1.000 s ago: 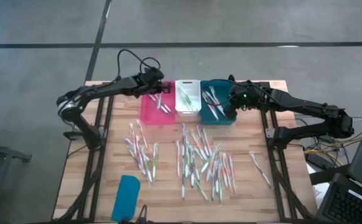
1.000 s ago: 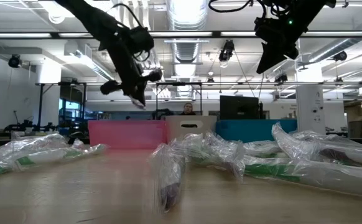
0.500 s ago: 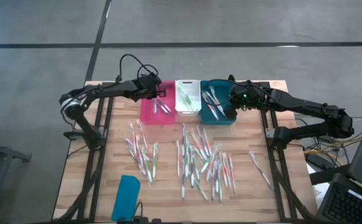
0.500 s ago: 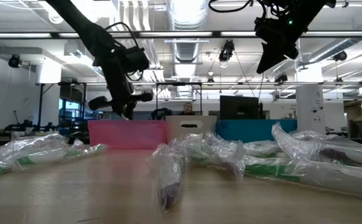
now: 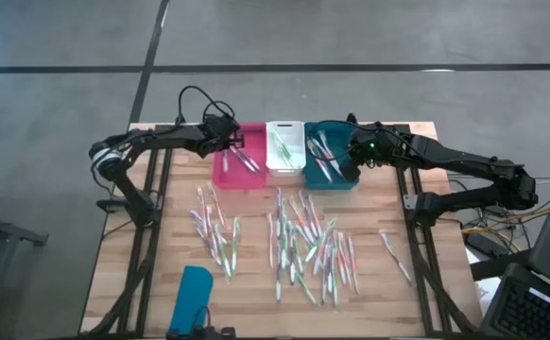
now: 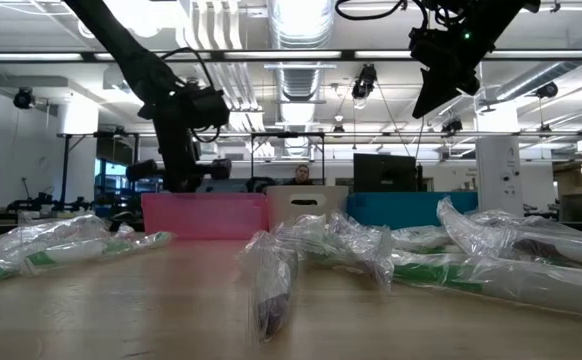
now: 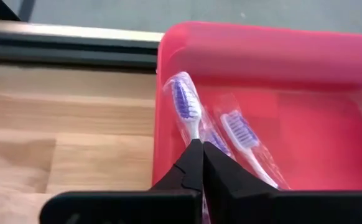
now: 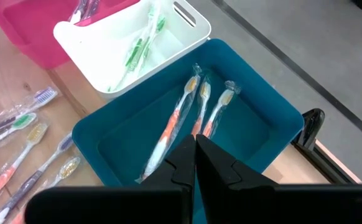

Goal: Pick & Place Toothbrushes
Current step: Put the violet toothbrush into the pink bin, then put the orange toothbrush into the blue bin

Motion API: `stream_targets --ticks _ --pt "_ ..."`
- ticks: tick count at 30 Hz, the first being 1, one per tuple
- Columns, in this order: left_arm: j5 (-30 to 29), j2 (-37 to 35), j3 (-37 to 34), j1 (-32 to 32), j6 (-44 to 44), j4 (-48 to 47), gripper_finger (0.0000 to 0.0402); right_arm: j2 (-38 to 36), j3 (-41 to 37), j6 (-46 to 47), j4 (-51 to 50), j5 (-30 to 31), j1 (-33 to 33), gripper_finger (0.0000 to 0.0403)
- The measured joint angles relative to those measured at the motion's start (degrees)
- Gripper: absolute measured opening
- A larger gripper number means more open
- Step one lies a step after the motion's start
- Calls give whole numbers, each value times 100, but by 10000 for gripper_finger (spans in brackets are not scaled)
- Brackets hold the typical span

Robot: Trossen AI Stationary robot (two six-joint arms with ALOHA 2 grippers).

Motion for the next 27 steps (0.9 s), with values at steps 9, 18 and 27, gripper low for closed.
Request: stream_targets --ticks 9,18,27 --pt "-51 -2 2 -1 515 44 39 0 0 0 13 0 0 8" --pt "-55 -100 2 -1 691 37 84 0 0 0 15 0 0 8" --pt "56 -479 7 -2 854 -16 106 0 0 0 13 0 2 8"
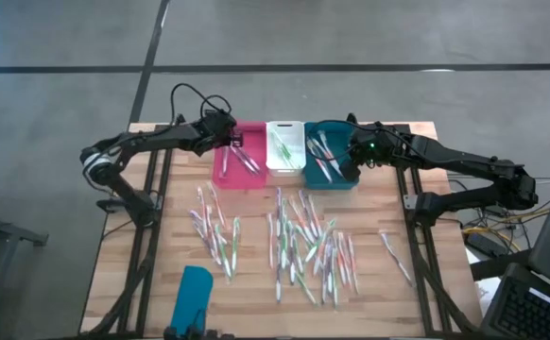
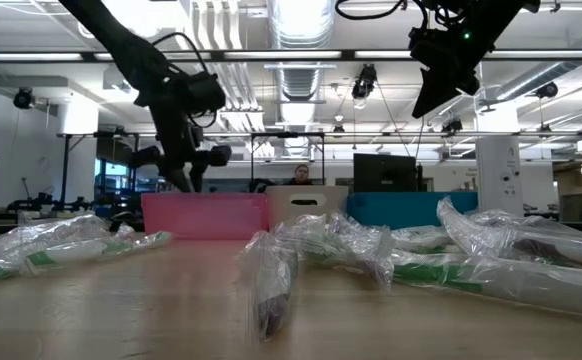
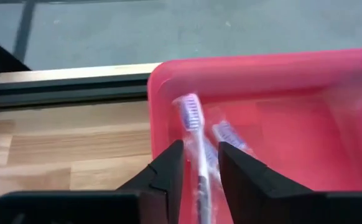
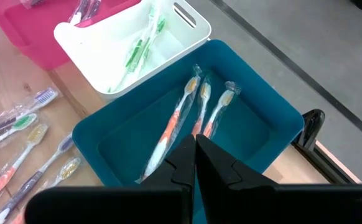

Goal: Pick & Place Toothbrushes
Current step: Put the orange toothbrush into the blue bin

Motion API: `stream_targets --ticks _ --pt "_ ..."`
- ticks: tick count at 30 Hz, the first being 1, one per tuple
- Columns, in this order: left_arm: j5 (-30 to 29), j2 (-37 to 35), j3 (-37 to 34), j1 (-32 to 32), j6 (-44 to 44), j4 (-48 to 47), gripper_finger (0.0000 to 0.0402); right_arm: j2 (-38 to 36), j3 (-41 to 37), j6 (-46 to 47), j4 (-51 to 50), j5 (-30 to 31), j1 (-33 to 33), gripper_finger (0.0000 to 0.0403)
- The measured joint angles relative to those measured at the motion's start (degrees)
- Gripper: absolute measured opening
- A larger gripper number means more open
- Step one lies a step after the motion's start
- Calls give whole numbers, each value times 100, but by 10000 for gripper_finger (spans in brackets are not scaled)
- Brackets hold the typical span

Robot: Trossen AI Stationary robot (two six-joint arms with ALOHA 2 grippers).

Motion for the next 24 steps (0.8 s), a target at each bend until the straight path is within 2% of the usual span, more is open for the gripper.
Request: stream_targets --ticks 15,24 --pt "645 -1245 0 -117 580 -200 99 0 -7 2 -2 -2 -2 8" --pt "986 -2087 0 -791 943 -251 89 0 -9 20 0 -2 -1 8"
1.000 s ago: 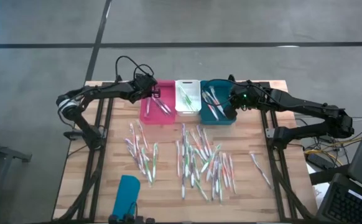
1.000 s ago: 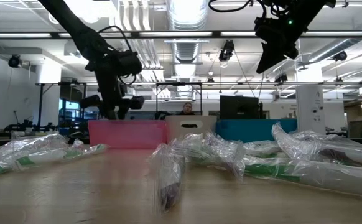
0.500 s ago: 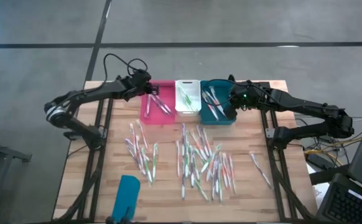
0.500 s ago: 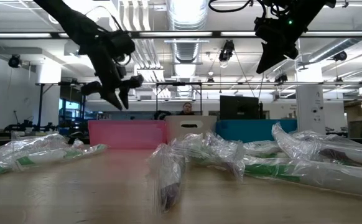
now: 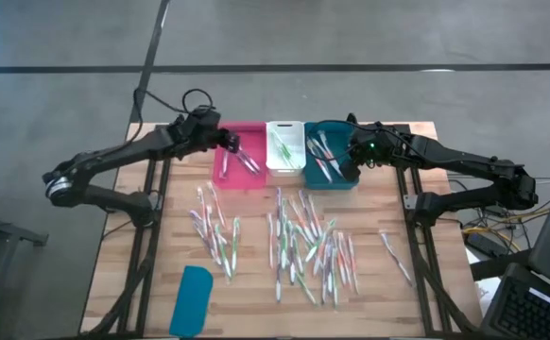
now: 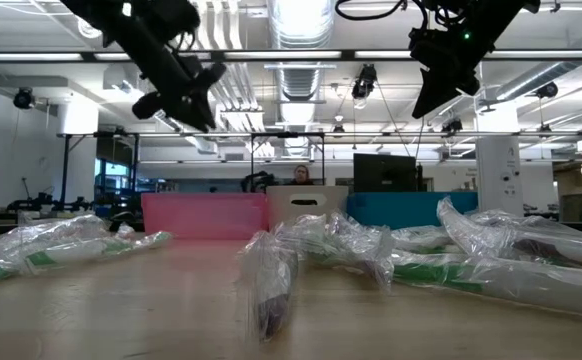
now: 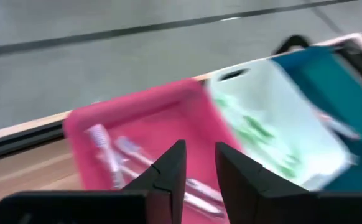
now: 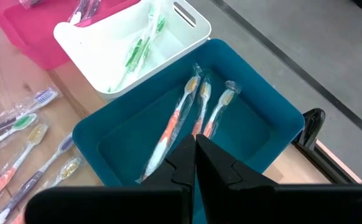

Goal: Pick & Place Toothbrushes
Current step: Put the orange toothbrush into the blue bin

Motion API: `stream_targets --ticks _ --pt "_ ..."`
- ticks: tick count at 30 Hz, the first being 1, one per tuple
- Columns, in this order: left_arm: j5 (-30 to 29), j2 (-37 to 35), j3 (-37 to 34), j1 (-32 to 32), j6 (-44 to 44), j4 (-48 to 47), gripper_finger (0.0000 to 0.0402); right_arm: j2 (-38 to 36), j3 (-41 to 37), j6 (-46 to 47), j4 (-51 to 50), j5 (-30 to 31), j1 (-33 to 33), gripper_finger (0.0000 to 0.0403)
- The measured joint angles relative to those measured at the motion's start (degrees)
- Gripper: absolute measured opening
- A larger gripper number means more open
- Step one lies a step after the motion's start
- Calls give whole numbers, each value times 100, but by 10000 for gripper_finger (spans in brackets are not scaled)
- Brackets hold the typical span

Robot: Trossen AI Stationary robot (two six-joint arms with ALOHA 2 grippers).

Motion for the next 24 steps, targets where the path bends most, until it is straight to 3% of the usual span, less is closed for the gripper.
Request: stream_targets --ticks 7,24 --pt "-123 -440 0 -884 101 5 87 0 0 -7 0 0 0 8" --pt "-1722 -475 -37 -3245 431 45 80 0 0 -61 2 -2 0 8"
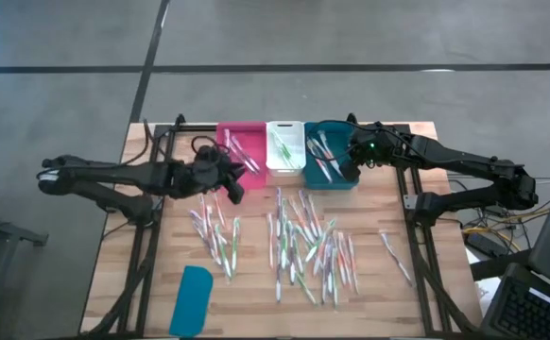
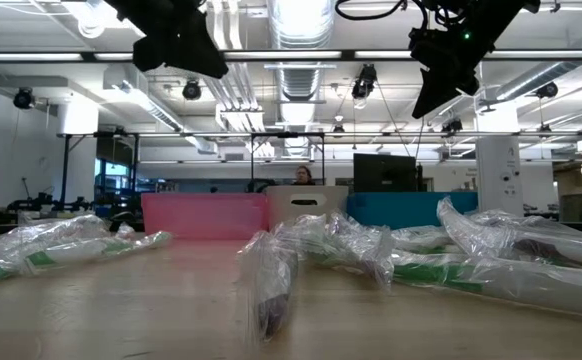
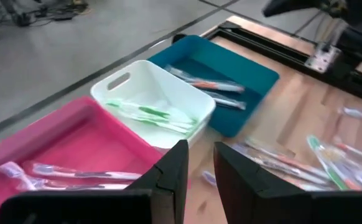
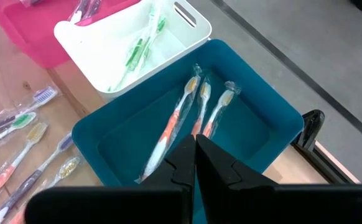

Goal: Pick & Place Toothbrushes
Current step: Put the orange toothbrush into the blue bin

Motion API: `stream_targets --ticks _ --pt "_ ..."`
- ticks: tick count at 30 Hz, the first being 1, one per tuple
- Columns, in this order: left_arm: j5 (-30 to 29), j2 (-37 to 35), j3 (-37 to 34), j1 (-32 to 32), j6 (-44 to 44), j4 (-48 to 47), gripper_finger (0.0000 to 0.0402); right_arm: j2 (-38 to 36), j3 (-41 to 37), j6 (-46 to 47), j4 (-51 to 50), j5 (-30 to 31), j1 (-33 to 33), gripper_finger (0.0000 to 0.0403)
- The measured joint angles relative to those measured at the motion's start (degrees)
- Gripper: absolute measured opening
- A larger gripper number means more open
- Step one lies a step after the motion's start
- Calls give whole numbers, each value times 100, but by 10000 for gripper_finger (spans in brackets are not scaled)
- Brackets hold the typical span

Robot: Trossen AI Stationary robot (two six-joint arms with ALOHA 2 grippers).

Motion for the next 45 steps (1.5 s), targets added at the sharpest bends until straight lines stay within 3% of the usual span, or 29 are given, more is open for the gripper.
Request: stream_targets --ticks 6,10,20,25,29,40,45 --pt "-271 33 -130 -372 4 59 80 0 0 34 0 -33 1 8" --pt "-608 31 -607 -472 85 622 80 0 0 141 0 -289 4 8" --pt "-605 55 -2282 -455 738 3386 80 -2 0 791 48 -487 544 8" --pt "-603 54 -2890 -451 1607 4881 81 -2 0 1091 53 -459 1233 8" --pt "-578 52 -3011 -449 2176 5470 81 -2 0 1563 66 -408 1903 8" --pt "-518 44 -2635 -219 3019 5568 81 143 -75 4094 -556 699 4172 8" --pt "-509 44 -2619 -212 3076 5546 81 686 -76 5581 -1114 767 4939 8"
